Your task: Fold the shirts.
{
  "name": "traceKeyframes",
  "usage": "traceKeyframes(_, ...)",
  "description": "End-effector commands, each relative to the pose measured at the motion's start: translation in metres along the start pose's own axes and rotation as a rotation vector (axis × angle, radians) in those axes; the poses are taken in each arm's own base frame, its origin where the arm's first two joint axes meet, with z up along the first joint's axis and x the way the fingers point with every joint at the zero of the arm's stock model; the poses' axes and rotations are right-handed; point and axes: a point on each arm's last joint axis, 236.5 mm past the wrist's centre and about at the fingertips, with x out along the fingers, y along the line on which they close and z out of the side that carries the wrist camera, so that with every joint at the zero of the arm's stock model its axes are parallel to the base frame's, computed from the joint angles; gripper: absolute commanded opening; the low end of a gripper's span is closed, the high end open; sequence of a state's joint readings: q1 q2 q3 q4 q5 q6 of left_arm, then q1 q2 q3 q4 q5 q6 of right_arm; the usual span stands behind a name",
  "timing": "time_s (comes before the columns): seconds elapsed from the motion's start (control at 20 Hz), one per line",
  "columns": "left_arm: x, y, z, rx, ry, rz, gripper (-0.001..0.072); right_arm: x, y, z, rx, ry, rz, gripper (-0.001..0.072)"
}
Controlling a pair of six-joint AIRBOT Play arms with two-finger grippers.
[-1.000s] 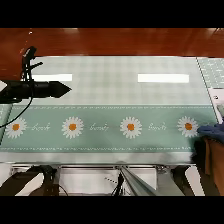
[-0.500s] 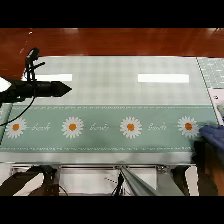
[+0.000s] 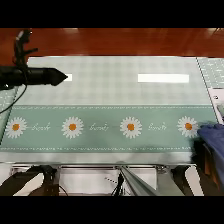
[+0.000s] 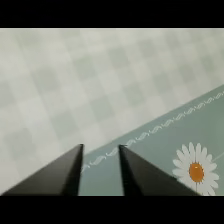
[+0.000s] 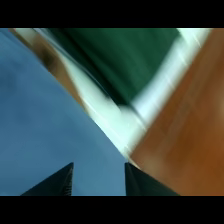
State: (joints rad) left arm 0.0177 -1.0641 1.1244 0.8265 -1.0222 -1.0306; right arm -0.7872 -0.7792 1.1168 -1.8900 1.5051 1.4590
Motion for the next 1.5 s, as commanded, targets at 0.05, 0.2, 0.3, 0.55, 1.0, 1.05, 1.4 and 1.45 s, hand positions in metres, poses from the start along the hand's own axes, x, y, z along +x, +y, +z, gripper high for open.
traceKeyframes(0.05, -0.045, 0.018, 0.074, 0.167, -0.145, 0.191, 0.0397, -0.043, 0.161, 0.090, -0.221, -0.210, 0.514, 0.0424)
traceKeyframes(0.2, -0.038, 0.044, 0.024, 0.021, 0.111, 0.264, 0.0530, -0.046, 0.276, 0.065, -0.418, -0.102, 0.694, 0.0609)
traceKeyframes(0.3, -0.030, 0.047, -0.033, -0.065, 0.360, 0.268, 0.0607, -0.048, 0.337, 0.040, -0.568, -0.070, 0.741, 0.0609)
traceKeyframes(0.55, -0.020, 0.050, -0.051, 0.051, 0.473, 0.406, 0.0604, -0.057, 0.391, -0.001, -0.779, -0.078, 0.716, 0.0608)
traceKeyframes(1.0, 0.013, 0.025, -0.028, 0.059, 0.352, 0.428, 0.0605, -0.096, 0.373, 0.012, -0.756, -0.212, 0.743, 0.0596)
traceKeyframes(1.05, 0.014, 0.025, -0.029, 0.059, 0.356, 0.428, 0.0605, -0.096, 0.375, 0.013, -0.747, -0.215, 0.749, 0.0596)
traceKeyframes(1.4, 0.016, 0.026, -0.030, 0.058, 0.362, 0.429, 0.0606, -0.096, 0.377, 0.012, -0.729, -0.207, 0.760, 0.0595)
traceKeyframes(1.45, 0.016, 0.026, -0.030, 0.058, 0.362, 0.429, 0.0606, -0.096, 0.377, 0.012, -0.729, -0.207, 0.759, 0.0595)
